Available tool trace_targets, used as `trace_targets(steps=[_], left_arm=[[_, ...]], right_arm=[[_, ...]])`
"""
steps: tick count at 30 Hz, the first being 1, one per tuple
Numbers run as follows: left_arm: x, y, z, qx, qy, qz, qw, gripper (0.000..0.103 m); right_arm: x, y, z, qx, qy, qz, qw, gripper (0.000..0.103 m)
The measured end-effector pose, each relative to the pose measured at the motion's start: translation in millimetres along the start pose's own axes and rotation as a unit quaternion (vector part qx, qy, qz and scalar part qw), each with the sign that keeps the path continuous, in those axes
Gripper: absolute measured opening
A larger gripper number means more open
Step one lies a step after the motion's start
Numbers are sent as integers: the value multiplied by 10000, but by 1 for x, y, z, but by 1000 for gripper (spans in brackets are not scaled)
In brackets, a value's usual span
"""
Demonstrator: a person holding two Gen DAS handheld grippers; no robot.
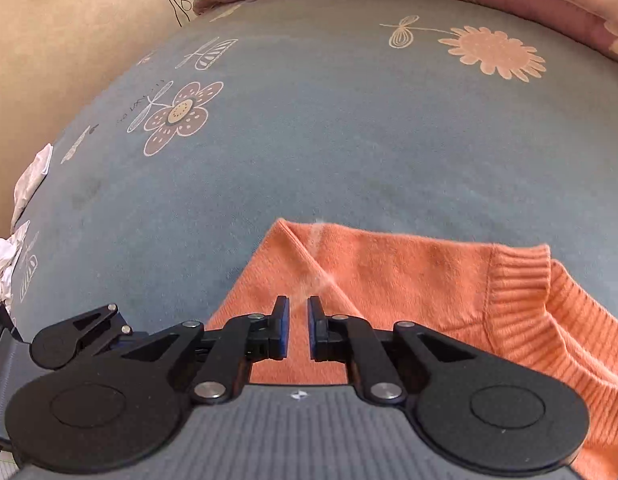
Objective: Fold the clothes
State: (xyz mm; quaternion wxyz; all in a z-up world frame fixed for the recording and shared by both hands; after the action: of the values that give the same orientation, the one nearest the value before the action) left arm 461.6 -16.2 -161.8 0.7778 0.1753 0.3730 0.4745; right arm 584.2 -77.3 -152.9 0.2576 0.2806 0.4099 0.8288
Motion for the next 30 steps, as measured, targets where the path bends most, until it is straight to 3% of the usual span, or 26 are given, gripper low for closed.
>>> trace_targets(steps=[4, 7, 12, 17, 20, 24, 25, 27, 30], left_arm=[[-15, -13, -12, 351, -349, -131, 9987, 102], [-19, -15, -15, 505, -536, 14, 9973, 102], [-25, -14, -17, 675, -808, 268, 9941, 102], [-30, -8, -10, 732, -554, 529, 9944, 102], [-41, -10, -9, 806, -282, 485, 9952, 102], [-72, -17, -17, 909, -234, 228, 9953, 102], [-81, -19, -20, 945, -255, 152, 9951, 102], [-96, -25, -26, 1026, -284, 23, 9943, 102], [-114, -34, -34, 1095, -286, -120, 9935, 102]], right_arm=[[-10, -3, -38, 122, -418, -32, 9990, 11], [-23, 5, -50, -38, -785, -174, 9968, 10], [-45, 67, -83, -424, -1278, -654, 9887, 21], [-77, 126, -159, -204, -1859, -1430, 9719, 23], [-91, 150, -203, -145, -2210, -1722, 9598, 28], [-99, 167, -235, -97, -2086, -2082, 9555, 31], [-101, 170, -237, -99, -1970, -2198, 9554, 32], [-105, 174, -237, -132, -1729, -2324, 9570, 43], [-113, 174, -227, -283, -1331, -2321, 9631, 45]])
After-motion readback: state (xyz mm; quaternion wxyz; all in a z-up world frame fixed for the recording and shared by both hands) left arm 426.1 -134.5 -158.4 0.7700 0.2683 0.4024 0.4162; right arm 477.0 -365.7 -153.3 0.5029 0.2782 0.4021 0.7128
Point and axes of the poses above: each gripper's, at about its wrist camera, not at the fingertips, and y roughly against the way its jaws point, x to its left, z to its top, the point moved 9 cm from there along -y, roughly the way its jaws point, and after that the axes turned 12 degrees about y, right-handed, at the moved point
